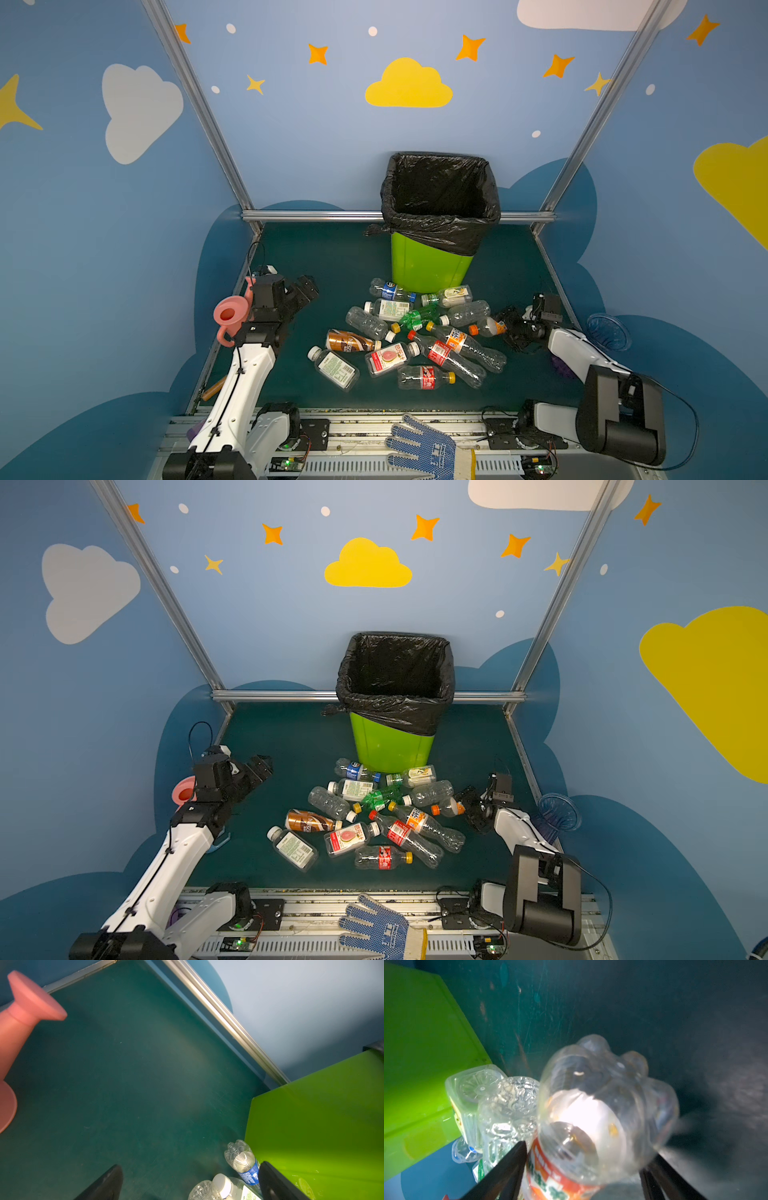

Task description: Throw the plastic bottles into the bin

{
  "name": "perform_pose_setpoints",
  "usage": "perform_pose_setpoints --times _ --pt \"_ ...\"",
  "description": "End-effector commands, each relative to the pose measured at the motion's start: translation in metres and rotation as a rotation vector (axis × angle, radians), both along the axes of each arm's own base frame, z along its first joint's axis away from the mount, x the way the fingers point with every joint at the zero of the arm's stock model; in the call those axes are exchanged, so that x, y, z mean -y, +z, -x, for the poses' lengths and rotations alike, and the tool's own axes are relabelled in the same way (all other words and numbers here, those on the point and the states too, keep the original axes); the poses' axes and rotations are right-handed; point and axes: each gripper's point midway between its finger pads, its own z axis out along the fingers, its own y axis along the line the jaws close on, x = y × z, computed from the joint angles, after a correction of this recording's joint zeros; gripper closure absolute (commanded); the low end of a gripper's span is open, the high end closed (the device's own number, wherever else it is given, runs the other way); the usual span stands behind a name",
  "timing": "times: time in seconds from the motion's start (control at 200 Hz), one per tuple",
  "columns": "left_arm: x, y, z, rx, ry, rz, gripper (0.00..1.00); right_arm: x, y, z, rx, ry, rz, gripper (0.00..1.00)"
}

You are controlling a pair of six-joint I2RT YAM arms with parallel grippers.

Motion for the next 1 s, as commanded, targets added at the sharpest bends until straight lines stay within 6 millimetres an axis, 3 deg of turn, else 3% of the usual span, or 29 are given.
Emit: perform_pose_setpoints --times 0.0,0.3,0.4,0.446,0.641,0.806,0.916,0.996 --pt "-0.003 -0.009 0.006 -0.022 0.016 0.014 0.0 0.006 0.001 -0.007 0.007 -0.03 0.025 0.21" --pt "-0.012 -0.023 0.016 -0.051 0.058 0.014 0.0 0.014 -0.001 -0.011 0.003 -0.047 0.059 0.3" --pt "-0.015 -0.027 0.018 -0.061 0.068 0.016 0.0 0.016 0.002 -0.016 0.013 -0.047 0.055 0.4" --pt "-0.016 -0.03 0.018 -0.066 0.074 0.016 0.0 0.017 0.005 -0.019 0.024 -0.051 0.056 0.45" --pt "-0.023 -0.04 0.02 -0.09 0.111 0.029 0.0 0.025 0.037 -0.034 0.103 -0.047 0.068 0.49" --pt "-0.032 -0.053 0.023 -0.127 0.169 0.042 0.0 0.045 0.123 -0.058 0.285 -0.057 0.103 0.57" --pt "-0.037 -0.062 0.023 -0.141 0.206 0.059 0.0 0.071 0.211 -0.064 0.464 -0.093 0.203 0.6" --pt "-0.042 -0.067 0.023 -0.15 0.231 0.074 0.0 0.086 0.294 -0.059 0.619 -0.102 0.258 0.61"
